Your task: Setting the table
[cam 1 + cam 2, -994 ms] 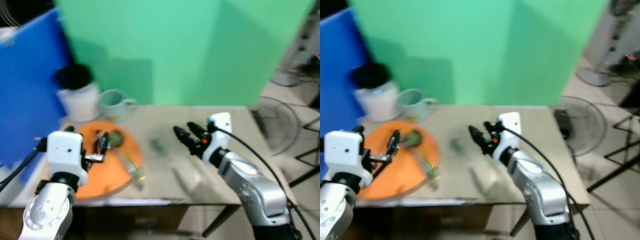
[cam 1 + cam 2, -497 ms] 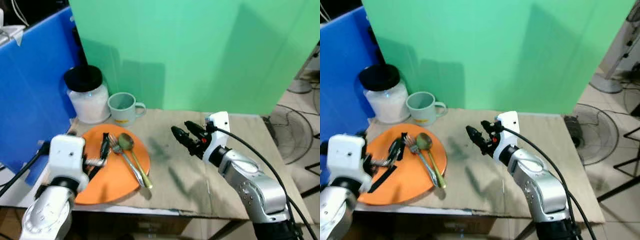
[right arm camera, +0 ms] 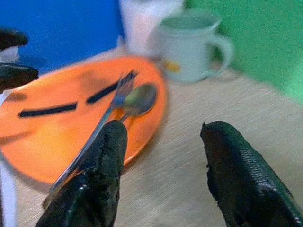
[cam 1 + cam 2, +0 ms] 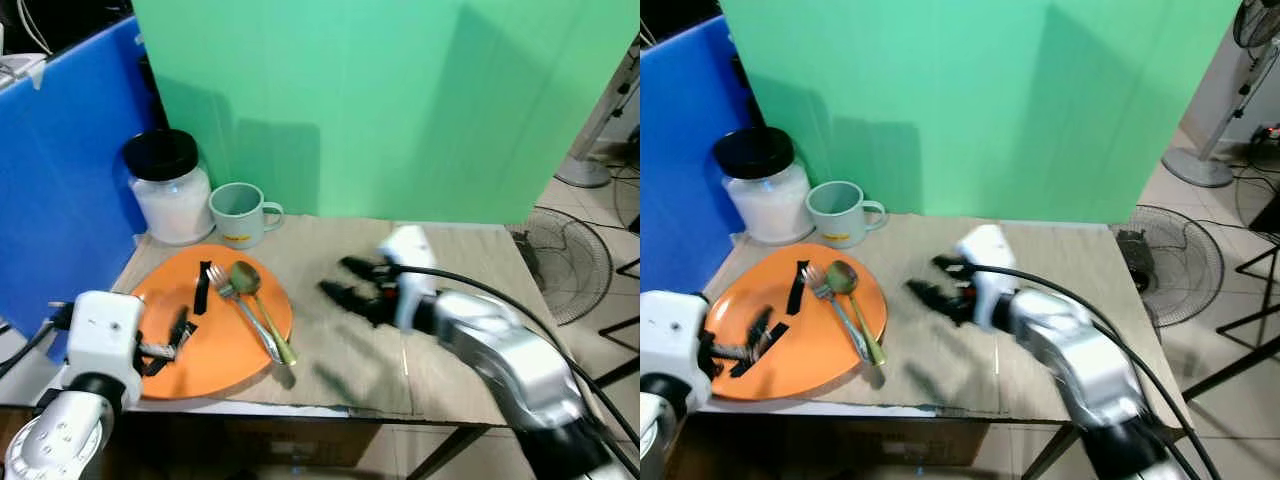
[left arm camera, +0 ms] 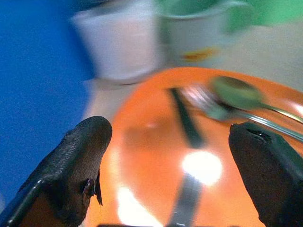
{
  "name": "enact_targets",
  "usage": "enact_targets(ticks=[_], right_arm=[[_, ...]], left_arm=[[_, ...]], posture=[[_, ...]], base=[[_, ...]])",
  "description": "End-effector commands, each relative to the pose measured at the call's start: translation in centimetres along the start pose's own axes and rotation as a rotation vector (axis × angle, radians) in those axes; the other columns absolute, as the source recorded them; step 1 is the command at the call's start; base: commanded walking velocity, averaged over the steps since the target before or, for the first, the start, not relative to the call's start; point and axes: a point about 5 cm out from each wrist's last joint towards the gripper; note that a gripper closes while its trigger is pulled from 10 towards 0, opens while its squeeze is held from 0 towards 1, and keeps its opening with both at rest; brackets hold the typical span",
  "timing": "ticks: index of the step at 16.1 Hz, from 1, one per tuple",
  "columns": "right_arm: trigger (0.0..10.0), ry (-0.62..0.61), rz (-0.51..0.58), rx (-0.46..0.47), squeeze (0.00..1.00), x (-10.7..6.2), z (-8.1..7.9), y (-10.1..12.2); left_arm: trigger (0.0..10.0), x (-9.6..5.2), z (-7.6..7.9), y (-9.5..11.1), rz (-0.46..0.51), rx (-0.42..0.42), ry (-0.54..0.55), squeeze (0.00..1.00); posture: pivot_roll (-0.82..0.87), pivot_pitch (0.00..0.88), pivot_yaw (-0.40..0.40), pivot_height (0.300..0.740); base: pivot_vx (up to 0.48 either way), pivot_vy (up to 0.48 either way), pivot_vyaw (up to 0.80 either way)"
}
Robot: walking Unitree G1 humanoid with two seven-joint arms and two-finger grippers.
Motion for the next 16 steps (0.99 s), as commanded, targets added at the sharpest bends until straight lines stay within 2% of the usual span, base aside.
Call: enact_targets(ticks=[1,3,4,6,9,10,11,12,14,15,16], right_arm=[[10.0,0.029,-0.052,0.012,1.0,0.7,-0.5,-0.3],[10.0,0.073,-0.059,-0.01,1.0,1.6,-1.4,-0.2],[10.0,0.089,-0.064,-0.027,1.0,2.1,-1.7,-0.2],[10.0,0.084,-0.065,-0.04,1.0,2.6,-1.8,0.1],[10.0,0.035,-0.07,-0.023,1.0,2.2,-1.2,0.0],[10.0,-0.005,-0.064,-0.012,1.0,1.7,-0.7,-0.2],[10.0,-0.005,-0.064,-0.012,1.0,1.7,-0.7,-0.2],[10.0,-0.059,-0.057,0.002,1.0,0.9,-0.1,-0.5],[10.0,-0.135,-0.048,0.014,1.0,-0.6,1.1,-0.9],[10.0,-0.151,-0.03,0.016,1.0,-1.3,1.5,-0.7],[10.0,-0.155,-0.025,0.017,1.0,-1.5,1.6,-0.7]], left_arm=[[10.0,-0.4,0.6,0.4,0.021,0.023,-0.078,0.0],[10.0,-0.5,0.6,0.5,0.025,0.026,-0.116,0.0],[10.0,-0.2,0.4,0.6,0.033,-0.046,-0.121,0.0],[10.0,0.3,1.2,0.2,-0.01,-0.088,-0.185,0.0],[10.0,1.3,2.3,0.0,-0.029,-0.088,-0.243,0.0],[10.0,2.1,2.6,-0.6,-0.071,-0.088,-0.234,0.0],[10.0,2.1,2.6,-0.6,-0.071,-0.088,-0.234,0.0],[10.0,3.0,2.4,-1.3,-0.111,-0.094,-0.191,0.0],[10.0,4.2,1.4,-0.9,-0.087,-0.089,-0.103,0.0],[10.0,4.2,0.2,-0.4,-0.064,-0.053,-0.031,0.0],[10.0,4.1,-0.1,-0.2,-0.055,-0.034,-0.007,0.0]], posture=[[0.03,0.0,-0.023,0.74],[0.04,0.0,-0.041,0.74],[0.04,0.0,-0.04,0.74],[0.03,0.0,-0.03,0.74],[0.01,0.0,-0.005,0.74],[0.0,0.0,0.01,0.74],[0.0,0.0,0.01,0.74],[-0.03,0.0,0.031,0.74],[-0.05,0.0,0.032,0.74],[-0.05,0.0,0.028,0.74],[-0.05,0.0,0.026,0.74]], base=[[0.0,0.0,0.0],[0.0,0.0,0.0],[0.0,0.0,0.0],[0.0,0.0,0.0],[0.0,0.0,0.0],[0.0,0.0,0.0],[0.0,0.0,0.0],[0.0,0.0,0.0],[0.0,0.0,0.0],[0.0,0.0,0.0],[0.0,0.0,0.0]])
Point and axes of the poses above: a point about 5 cm out from each wrist's last joint towards the gripper, its own x axis pointing out of the wrist towards the gripper, its own y axis along the axis of the wrist's last joint, z = x × y, and after that the axes turned 9 degrees about -x, right-handed
